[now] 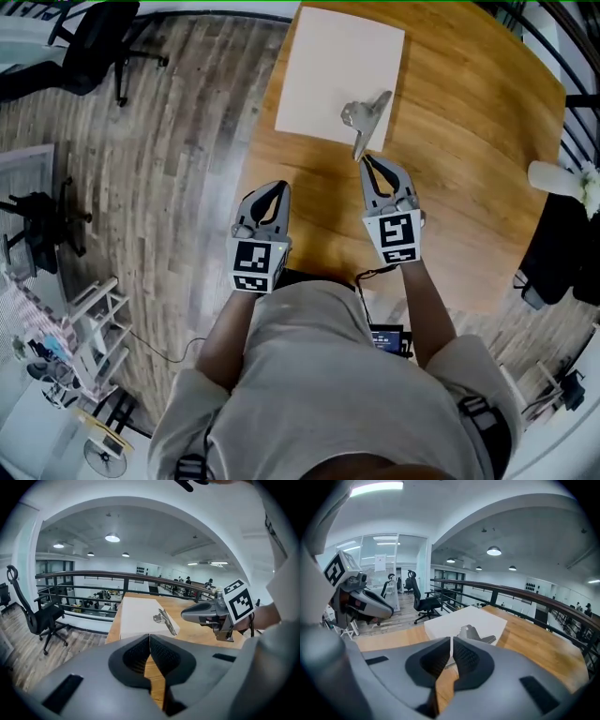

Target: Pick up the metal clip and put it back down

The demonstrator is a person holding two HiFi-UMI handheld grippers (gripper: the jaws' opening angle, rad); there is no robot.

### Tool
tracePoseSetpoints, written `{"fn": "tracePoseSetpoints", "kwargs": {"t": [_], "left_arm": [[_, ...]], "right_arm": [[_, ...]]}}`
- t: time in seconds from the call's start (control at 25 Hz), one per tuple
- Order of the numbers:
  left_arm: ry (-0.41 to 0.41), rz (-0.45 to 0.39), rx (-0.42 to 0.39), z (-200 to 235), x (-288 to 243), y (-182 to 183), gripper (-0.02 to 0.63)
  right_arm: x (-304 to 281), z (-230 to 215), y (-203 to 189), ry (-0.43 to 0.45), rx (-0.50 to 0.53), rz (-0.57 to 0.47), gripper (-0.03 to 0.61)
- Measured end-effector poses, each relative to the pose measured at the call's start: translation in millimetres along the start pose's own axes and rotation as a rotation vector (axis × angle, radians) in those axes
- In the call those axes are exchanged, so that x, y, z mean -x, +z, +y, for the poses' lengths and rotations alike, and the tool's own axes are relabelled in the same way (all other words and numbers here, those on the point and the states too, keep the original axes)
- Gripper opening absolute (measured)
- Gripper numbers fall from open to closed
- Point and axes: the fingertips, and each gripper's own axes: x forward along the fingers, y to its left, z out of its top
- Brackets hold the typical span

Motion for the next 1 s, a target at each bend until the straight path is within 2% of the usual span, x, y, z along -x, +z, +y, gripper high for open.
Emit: {"fn": "tracePoseSetpoints", "kwargs": {"t": [0.2,0.24,0.28,0.32,0.52,0.72,1.0], "left_arm": [[0.017,0.019,0.013,5,-27,-5,0.025],[0.022,0.019,0.015,7,-30,-4,0.025],[0.027,0.02,0.018,8,-32,-5,0.025],[0.032,0.021,0.026,9,-33,-5,0.025],[0.054,0.029,0.117,16,-36,-10,0.025],[0.07,0.054,0.121,19,-36,-22,0.025],[0.08,0.062,0.136,18,-37,-27,0.025]], "right_arm": [[-26,-15,-7,0.021,0.034,0.003,0.032],[-32,-17,-8,0.032,0.042,0.008,0.057],[-38,-19,-8,0.046,0.051,0.016,0.157],[-44,-21,-9,0.058,0.059,0.023,0.211],[-68,-38,-4,0.084,0.082,0.024,0.248],[-88,-42,-13,0.151,0.152,0.086,0.283],[-104,-35,-18,0.283,0.24,0.158,0.296]]}}
